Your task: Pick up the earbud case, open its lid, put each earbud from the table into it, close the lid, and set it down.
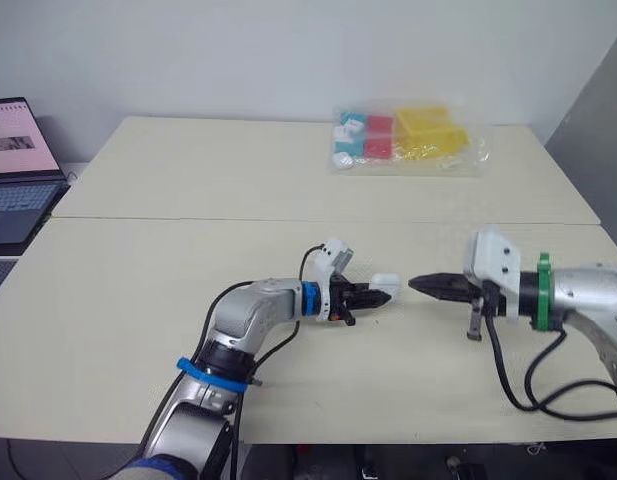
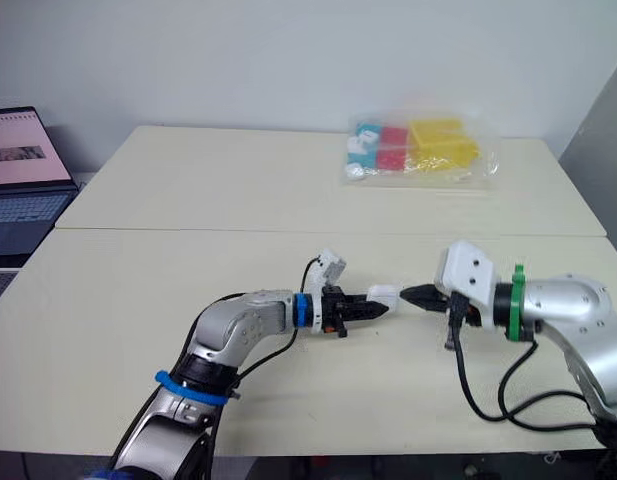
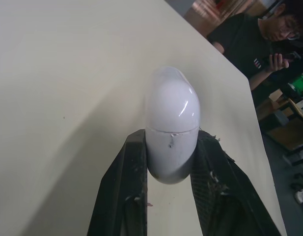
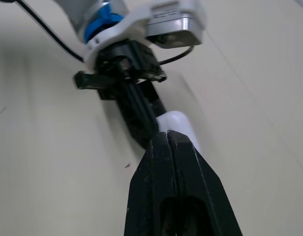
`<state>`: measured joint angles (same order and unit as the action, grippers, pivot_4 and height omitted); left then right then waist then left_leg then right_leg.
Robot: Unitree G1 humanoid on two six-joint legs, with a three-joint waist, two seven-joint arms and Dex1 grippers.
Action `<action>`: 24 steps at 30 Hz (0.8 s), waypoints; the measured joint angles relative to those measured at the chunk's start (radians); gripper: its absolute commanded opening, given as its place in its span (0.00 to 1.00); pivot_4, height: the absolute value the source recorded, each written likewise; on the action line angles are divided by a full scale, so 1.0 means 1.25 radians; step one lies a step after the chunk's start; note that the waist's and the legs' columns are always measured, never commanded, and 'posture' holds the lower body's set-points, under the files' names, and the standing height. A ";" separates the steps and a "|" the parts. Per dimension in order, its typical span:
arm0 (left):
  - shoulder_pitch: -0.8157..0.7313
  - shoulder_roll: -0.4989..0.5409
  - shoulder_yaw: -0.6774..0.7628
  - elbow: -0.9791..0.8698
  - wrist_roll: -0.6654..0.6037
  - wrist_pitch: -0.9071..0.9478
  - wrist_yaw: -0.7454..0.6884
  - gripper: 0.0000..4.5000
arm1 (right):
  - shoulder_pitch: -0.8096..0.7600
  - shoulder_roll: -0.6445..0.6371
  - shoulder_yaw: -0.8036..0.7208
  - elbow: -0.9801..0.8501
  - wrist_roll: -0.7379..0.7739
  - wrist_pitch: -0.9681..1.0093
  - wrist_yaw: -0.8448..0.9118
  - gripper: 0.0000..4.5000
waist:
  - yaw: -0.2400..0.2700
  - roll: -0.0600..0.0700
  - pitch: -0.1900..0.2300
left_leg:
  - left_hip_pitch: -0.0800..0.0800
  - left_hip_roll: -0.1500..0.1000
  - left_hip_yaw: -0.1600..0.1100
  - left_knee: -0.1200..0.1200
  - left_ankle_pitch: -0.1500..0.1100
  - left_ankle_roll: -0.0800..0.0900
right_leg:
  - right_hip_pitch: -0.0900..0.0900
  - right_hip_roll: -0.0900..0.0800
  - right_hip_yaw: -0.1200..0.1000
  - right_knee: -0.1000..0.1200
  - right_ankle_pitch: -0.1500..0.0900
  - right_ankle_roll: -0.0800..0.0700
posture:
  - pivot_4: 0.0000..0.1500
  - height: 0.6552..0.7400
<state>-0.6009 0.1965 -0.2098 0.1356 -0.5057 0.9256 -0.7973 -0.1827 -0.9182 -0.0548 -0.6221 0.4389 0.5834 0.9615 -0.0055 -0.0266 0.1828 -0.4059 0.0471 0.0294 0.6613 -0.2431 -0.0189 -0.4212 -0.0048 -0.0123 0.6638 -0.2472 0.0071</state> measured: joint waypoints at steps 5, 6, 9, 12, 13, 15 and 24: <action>-0.009 0.004 0.000 0.059 0.005 0.043 0.003 0.18 | 0.058 -0.012 -0.002 -0.036 -0.007 0.001 -0.009 0.00 | 0.000 0.000 0.000 | 0.002 0.000 0.000 0.000 0.000 0.000 | 0.001 0.000 0.001 0.001 0.000 0.000 | 1.00 0.95; -0.011 0.005 0.001 0.060 0.005 0.045 0.002 0.26 | 0.061 -0.012 -0.002 -0.039 -0.008 0.001 -0.012 0.00 | 0.000 0.000 0.000 | 0.002 0.000 0.000 0.000 0.000 0.000 | 0.001 0.000 0.001 0.000 0.000 0.000 | 1.00 0.95; -0.012 0.016 0.000 0.058 0.007 0.050 -0.003 0.46 | 0.068 -0.013 -0.002 -0.042 -0.013 0.001 -0.020 0.00 | 0.000 0.000 0.000 | 0.003 0.000 0.000 0.000 0.000 0.000 | 0.001 0.000 0.001 0.001 0.000 0.000 | 1.00 0.95; 0.007 0.087 -0.012 0.012 0.016 0.019 -0.040 0.68 | 0.076 -0.029 -0.002 -0.041 -0.018 0.005 -0.020 0.00 | -0.003 0.000 0.000 | 0.004 0.000 0.000 -0.001 0.000 0.000 | 0.001 0.001 0.002 0.001 0.000 0.000 | 1.00 0.95; 0.018 0.119 -0.012 -0.007 0.021 0.002 -0.054 0.76 | 0.079 -0.037 -0.003 -0.040 -0.018 0.011 -0.020 0.00 | -0.004 0.000 0.000 | 0.004 0.001 0.000 -0.001 0.000 0.000 | 0.001 0.001 0.003 0.001 0.000 -0.001 | 1.00 0.95; 0.052 0.184 -0.016 -0.052 0.039 -0.054 -0.081 0.90 | 0.083 -0.041 -0.009 -0.040 -0.014 0.012 -0.015 0.00 | -0.006 0.000 0.000 | 0.004 0.001 0.000 -0.002 0.000 0.000 | 0.001 0.001 0.003 0.001 0.000 -0.001 | 1.00 0.95; 0.243 0.409 0.125 -0.244 0.040 -0.265 -0.195 1.00 | 0.078 -0.079 -0.082 0.003 0.021 0.006 0.036 0.42 | 0.001 0.000 0.000 | 0.003 0.001 0.001 -0.001 0.000 0.000 | 0.001 -0.003 0.002 0.000 0.000 -0.001 | 1.00 0.95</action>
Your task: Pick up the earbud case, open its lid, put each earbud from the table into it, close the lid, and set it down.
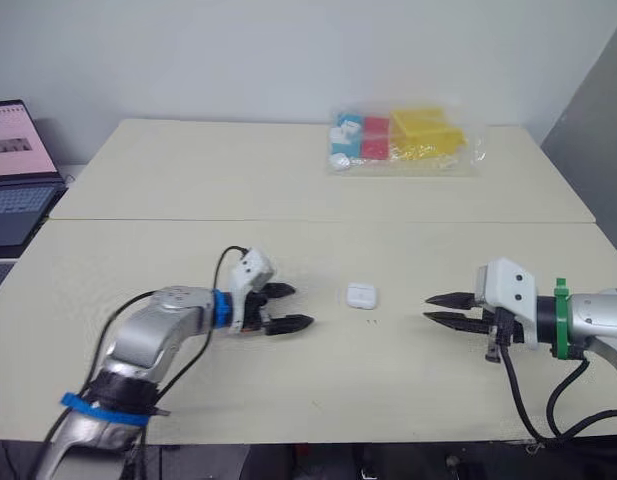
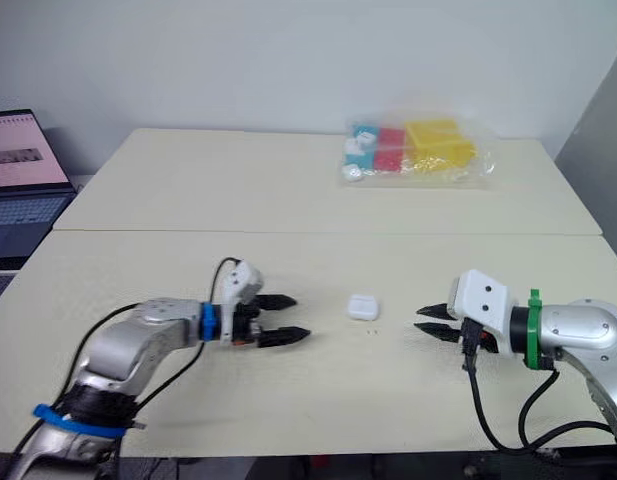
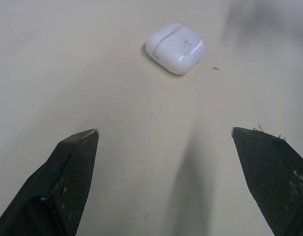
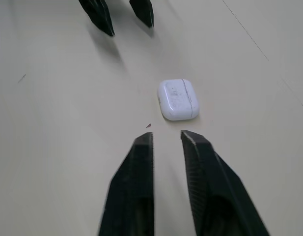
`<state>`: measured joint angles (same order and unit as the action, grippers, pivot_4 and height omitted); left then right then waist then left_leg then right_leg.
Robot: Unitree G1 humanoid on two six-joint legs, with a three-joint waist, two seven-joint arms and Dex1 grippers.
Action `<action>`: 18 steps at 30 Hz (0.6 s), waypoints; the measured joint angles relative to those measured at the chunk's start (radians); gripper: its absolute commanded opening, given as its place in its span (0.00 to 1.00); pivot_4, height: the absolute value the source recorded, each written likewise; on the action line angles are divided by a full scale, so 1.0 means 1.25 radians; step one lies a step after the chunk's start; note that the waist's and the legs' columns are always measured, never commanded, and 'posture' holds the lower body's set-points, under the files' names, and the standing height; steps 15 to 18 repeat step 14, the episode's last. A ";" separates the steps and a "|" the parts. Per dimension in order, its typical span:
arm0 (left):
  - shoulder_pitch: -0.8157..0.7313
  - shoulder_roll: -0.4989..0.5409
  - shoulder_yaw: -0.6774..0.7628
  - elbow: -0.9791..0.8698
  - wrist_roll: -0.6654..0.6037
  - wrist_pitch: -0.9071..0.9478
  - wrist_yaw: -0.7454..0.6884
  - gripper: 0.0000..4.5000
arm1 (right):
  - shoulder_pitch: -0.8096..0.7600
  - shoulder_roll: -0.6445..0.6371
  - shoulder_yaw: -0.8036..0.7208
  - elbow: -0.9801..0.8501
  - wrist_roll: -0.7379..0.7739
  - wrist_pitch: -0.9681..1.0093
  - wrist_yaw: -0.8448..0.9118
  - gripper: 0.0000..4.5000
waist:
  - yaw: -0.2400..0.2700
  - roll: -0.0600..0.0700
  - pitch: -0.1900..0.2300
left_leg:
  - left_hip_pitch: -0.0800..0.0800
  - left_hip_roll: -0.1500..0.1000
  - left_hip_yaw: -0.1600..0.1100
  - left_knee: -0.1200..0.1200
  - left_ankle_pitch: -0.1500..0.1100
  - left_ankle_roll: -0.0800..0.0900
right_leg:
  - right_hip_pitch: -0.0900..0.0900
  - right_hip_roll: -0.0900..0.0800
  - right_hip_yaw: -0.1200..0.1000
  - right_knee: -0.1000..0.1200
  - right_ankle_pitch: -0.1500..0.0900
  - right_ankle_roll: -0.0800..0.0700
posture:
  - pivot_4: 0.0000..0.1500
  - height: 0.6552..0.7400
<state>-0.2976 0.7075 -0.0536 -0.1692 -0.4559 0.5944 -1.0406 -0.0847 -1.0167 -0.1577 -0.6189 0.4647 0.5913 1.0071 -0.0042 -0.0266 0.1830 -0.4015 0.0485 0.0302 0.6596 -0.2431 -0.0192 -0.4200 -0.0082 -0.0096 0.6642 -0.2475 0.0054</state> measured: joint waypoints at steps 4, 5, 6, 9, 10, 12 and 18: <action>0.115 0.099 0.116 -0.124 -0.009 -0.078 -0.041 1.00 | 0.000 -0.058 -0.074 0.035 0.007 -0.027 0.063 0.73 | 0.002 0.000 0.000 | 0.000 0.000 0.001 -0.001 0.000 0.000 | 0.000 -0.006 0.000 -0.001 -0.001 0.001 | 1.00 0.95; 0.143 0.130 0.126 -0.146 -0.004 -0.080 -0.047 1.00 | 0.009 -0.070 -0.091 0.046 0.007 -0.041 0.082 0.81 | 0.002 0.000 0.000 | 0.000 0.000 0.001 -0.002 0.000 0.000 | 0.000 -0.007 0.000 -0.002 -0.001 0.001 | 1.00 0.95; 0.162 0.146 0.129 -0.154 -0.001 -0.081 -0.052 1.00 | 0.021 -0.080 -0.102 0.053 0.005 -0.054 0.097 0.89 | 0.004 0.000 0.000 | 0.000 0.000 0.001 -0.002 0.000 0.000 | 0.000 -0.007 -0.001 -0.002 -0.001 0.001 | 1.00 0.95; 0.196 0.160 0.131 -0.175 0.011 -0.104 -0.058 1.00 | 0.063 -0.104 -0.118 0.072 -0.010 -0.104 0.155 0.95 | 0.011 0.000 0.000 | -0.001 0.000 0.001 -0.001 0.000 0.000 | 0.000 -0.008 -0.001 -0.002 -0.004 -0.003 | 1.00 0.95; 0.195 0.159 0.132 -0.180 0.016 -0.120 -0.052 1.00 | 0.076 -0.112 -0.124 0.080 -0.011 -0.115 0.173 0.95 | 0.012 0.000 0.000 | -0.001 0.000 0.001 -0.001 0.000 0.000 | 0.000 -0.009 -0.001 -0.002 -0.004 -0.002 | 1.00 0.95; 0.193 0.151 0.135 -0.191 0.019 -0.133 -0.035 1.00 | 0.079 -0.117 -0.134 0.097 -0.010 -0.127 0.191 0.95 | 0.012 0.000 0.000 | 0.000 0.000 0.002 0.000 0.000 0.000 | 0.001 -0.009 -0.001 -0.001 -0.003 -0.002 | 1.00 0.95; 0.195 0.145 0.137 -0.204 0.014 -0.133 -0.023 1.00 | 0.065 -0.117 -0.136 0.106 -0.008 -0.133 0.195 0.95 | 0.010 0.000 0.000 | 0.000 0.000 0.002 0.000 0.000 0.000 | 0.001 -0.009 -0.001 -0.001 -0.003 -0.002 | 1.00 0.95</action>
